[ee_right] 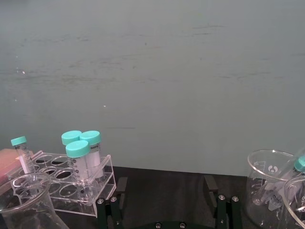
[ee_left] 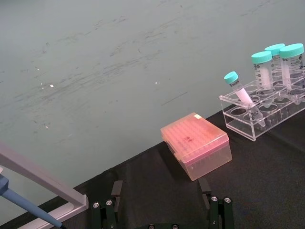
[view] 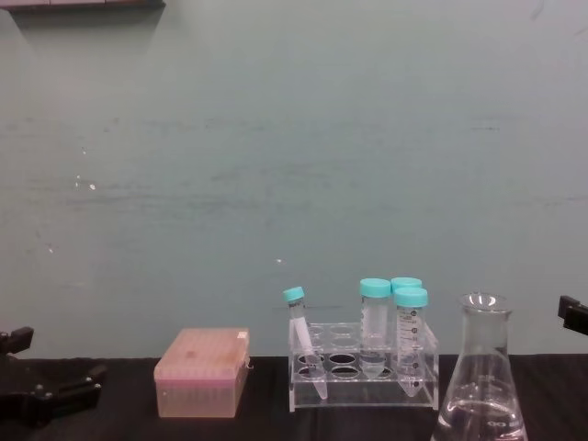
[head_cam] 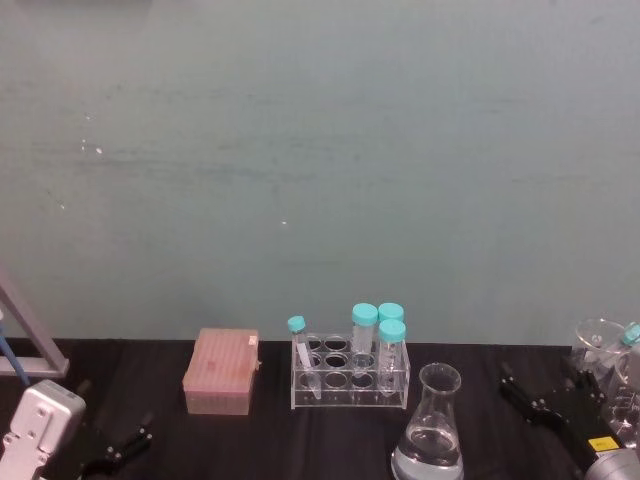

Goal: Pick up the beaker with the right gripper, shake it three times, and then put it down.

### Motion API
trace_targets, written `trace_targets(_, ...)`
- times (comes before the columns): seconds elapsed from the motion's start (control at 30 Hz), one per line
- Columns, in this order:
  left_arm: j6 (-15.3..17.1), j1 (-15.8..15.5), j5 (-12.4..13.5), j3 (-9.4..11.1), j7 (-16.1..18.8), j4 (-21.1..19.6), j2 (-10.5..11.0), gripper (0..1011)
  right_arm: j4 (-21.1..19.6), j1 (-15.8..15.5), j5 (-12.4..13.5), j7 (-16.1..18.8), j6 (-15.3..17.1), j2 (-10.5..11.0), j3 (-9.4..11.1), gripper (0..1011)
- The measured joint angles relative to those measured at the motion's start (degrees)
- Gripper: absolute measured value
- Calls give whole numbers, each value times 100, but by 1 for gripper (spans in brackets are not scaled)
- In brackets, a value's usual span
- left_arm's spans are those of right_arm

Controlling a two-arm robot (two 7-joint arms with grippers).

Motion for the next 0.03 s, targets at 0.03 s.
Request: trace_targets(0.03, 0, 0, 0, 0, 0, 0, 0, 1000, -1, 0, 1, 0, 0, 1, -1, 1000)
